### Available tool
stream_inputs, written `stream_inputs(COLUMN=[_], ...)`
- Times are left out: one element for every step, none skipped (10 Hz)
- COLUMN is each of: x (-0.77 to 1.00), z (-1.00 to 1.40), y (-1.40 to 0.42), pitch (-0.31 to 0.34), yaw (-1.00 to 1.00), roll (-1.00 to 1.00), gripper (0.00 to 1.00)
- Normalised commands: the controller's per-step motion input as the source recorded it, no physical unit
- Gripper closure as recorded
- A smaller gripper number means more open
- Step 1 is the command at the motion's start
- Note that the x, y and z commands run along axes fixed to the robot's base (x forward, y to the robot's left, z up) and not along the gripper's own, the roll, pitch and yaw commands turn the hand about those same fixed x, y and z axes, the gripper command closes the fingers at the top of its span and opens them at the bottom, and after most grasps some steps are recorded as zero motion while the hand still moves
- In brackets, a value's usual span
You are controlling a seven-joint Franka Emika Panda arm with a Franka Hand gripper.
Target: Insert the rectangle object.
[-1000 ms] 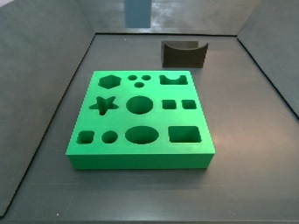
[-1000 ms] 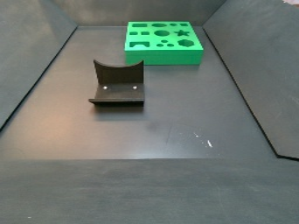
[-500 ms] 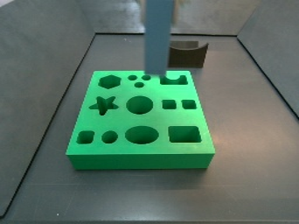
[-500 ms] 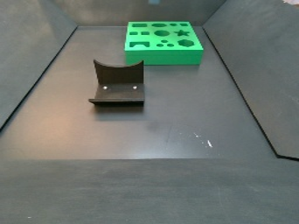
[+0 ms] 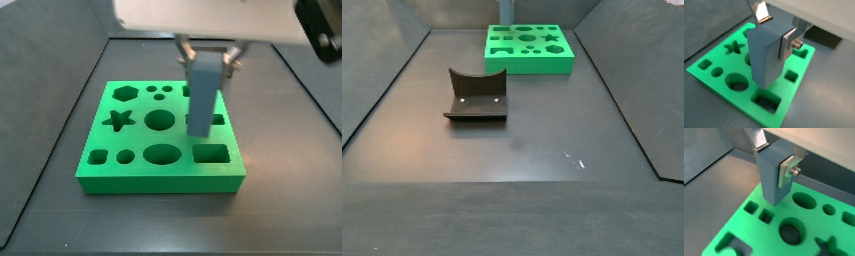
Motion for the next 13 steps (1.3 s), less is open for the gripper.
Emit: stream_inputs(x=[0.11,0.21,0.15,0.03,0.01,0.0,0.09,0.11,0.0,-0.05,-0.06,-0.06,-0.06], z=[-0.19,-0.08,-0.19,-0.3,-0.09,-0.21,-0.24,-0.24,-0.28,-0.3,-0.3,-0.3,-0.3], y=[-0.4,-0.39,-0.26,-0.13,-0.21,-0.14,-0.14,-0.14,-0.08,-0.03,-0.01,-0.01,-0.01], pitch=[0.0,0.053,0.101,0.17,0.051,0.041,0.017,0.013,0.049,0.033,0.031,0.031,0.03], yaw=[-0.71,-0.68,-0.71,-0.71,-0.89,-0.91,-0.85,-0.85,-0.9,-1.0,-1.0,-1.0,-1.0], roll=[0.0,-0.01,0.03,0.11,0.02,0.07,0.08,0.08,0.11,0.12,0.13,0.13,0.13], gripper=[1.0,1.0,1.0,1.0,1.0,1.0,1.0,1.0,1.0,1.0,1.0,1.0,1.0])
